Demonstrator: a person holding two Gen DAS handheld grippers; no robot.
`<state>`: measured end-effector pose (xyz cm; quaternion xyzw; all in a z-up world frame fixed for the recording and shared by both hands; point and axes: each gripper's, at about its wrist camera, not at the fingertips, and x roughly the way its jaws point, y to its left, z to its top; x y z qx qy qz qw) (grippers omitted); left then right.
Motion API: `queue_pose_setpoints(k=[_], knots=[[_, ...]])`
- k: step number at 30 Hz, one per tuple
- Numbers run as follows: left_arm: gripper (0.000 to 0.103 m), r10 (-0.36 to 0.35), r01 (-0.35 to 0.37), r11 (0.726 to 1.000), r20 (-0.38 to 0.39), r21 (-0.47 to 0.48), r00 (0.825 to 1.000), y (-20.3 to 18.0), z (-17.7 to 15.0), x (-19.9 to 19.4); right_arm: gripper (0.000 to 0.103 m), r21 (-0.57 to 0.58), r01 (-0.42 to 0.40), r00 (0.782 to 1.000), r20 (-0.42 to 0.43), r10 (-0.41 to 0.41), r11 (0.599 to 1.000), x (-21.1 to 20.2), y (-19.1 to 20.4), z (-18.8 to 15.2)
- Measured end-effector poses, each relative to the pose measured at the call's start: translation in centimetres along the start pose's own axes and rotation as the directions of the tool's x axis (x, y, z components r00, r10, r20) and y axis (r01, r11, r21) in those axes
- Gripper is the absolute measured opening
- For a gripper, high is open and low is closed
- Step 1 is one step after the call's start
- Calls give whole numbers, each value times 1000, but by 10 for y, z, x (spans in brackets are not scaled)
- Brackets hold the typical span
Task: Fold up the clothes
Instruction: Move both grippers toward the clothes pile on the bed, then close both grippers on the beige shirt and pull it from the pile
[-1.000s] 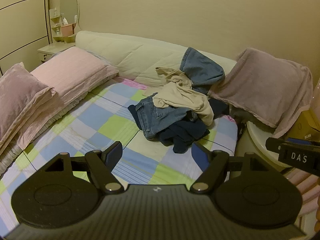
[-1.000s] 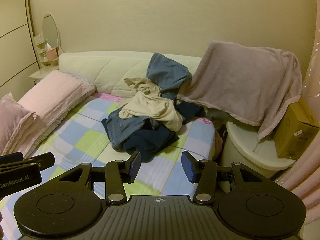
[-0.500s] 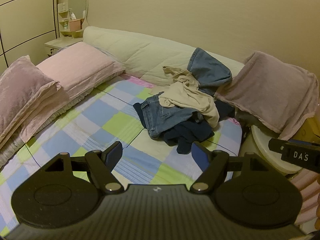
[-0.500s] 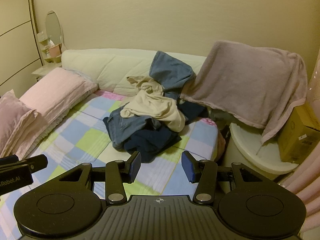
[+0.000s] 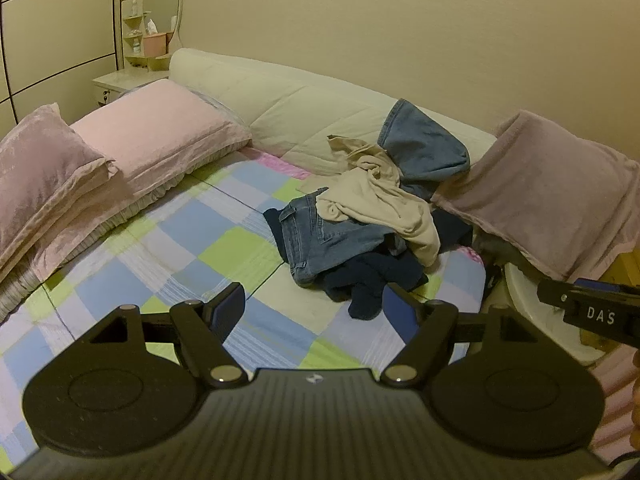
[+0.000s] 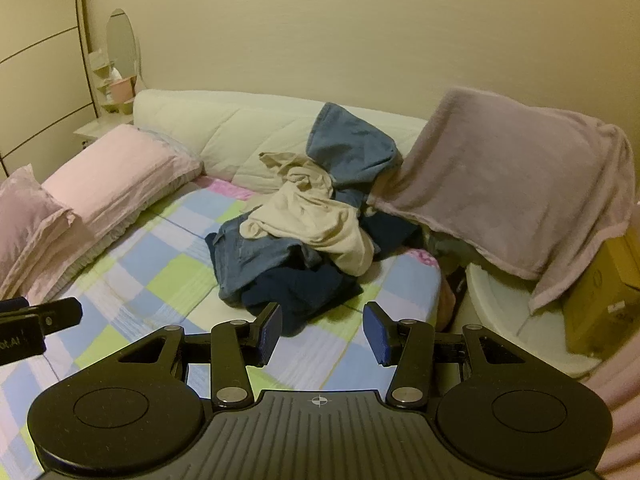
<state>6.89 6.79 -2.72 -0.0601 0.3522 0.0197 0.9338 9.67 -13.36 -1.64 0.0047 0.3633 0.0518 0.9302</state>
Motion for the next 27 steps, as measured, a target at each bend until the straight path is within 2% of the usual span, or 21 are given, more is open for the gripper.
queue_pose_setpoints(k=[5,10,13,18,27], knots=[[73,13,-14,1000,-19,-24,1000,-7,11,29,49,-14,-41,998,-38,40,999,32,-22,12],[72,-3,2,1000,-59,-31,998,-22,25,71,49,-5,-72,993,-91,72,997,76,-48,24],[72,1,-5,999,-92,-39,996,-33,34,99,49,-9,-59,991,-124,58,998,105,-64,31],[70,18,-27,998,-155,-56,988,-49,53,148,49,49,-59,985,-158,66,997,146,-95,48],[70,-8,-9,997,-230,-74,973,-74,87,239,49,136,-84,978,-177,108,987,218,-137,92]])
